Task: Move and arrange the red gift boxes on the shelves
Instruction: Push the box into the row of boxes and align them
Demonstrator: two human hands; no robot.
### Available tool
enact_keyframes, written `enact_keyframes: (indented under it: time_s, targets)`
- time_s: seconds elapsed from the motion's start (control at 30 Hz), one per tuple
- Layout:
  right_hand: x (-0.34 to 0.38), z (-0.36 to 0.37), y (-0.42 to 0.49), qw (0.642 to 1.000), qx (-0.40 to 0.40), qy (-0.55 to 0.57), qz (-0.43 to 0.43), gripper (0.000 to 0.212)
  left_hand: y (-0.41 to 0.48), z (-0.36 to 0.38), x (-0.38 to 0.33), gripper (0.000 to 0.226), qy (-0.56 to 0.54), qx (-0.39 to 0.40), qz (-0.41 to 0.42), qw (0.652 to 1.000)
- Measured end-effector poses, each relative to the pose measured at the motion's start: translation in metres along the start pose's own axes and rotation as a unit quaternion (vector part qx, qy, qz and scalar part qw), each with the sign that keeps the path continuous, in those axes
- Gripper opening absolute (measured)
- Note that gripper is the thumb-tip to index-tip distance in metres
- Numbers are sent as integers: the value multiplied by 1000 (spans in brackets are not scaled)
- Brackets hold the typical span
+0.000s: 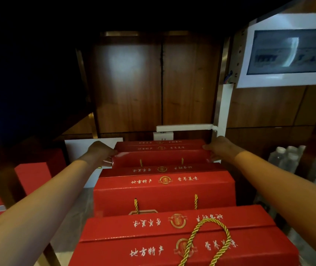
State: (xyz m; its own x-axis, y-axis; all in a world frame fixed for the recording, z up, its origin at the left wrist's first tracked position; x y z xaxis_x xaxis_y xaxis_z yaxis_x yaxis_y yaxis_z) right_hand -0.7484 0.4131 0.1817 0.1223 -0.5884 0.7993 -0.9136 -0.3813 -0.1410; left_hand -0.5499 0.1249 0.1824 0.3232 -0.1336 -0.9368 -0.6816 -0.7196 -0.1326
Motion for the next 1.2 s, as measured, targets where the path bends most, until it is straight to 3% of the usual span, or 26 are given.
enact_keyframes:
  time_s: [0.37, 0.7, 1.0, 1.2]
  targets:
    - [-11, -3, -1, 1000, -23, -16, -5, 14, -9, 0, 6, 9, -2, -8, 7, 1000]
    - [-12, -3, -10, 998, -30, -50, -7, 17, -14, 0, 9, 20, 34, -43, -8, 998]
    - [-14, -2, -15, 998, -36, -52, -14, 34, -13, 2, 9, 17, 39, -38, 11, 998]
    - [-10, 1, -14, 988, -66, -142, -12, 38, -13, 4, 11, 28, 159, -73, 26, 984]
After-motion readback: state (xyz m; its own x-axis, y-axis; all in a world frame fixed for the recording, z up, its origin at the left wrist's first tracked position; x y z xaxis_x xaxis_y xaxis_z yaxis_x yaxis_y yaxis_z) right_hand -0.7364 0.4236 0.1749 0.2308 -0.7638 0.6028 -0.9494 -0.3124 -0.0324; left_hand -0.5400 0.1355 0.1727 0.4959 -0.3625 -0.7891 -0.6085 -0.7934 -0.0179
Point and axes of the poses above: each hand's wrist, its own y-axis towards the middle knuckle, its own z-axis out of the palm, x = y × z, the point moved 2 cm from there along y, towards the middle knuckle, and after that the axes turned 7 degrees about -y, right-handed, at the moved point
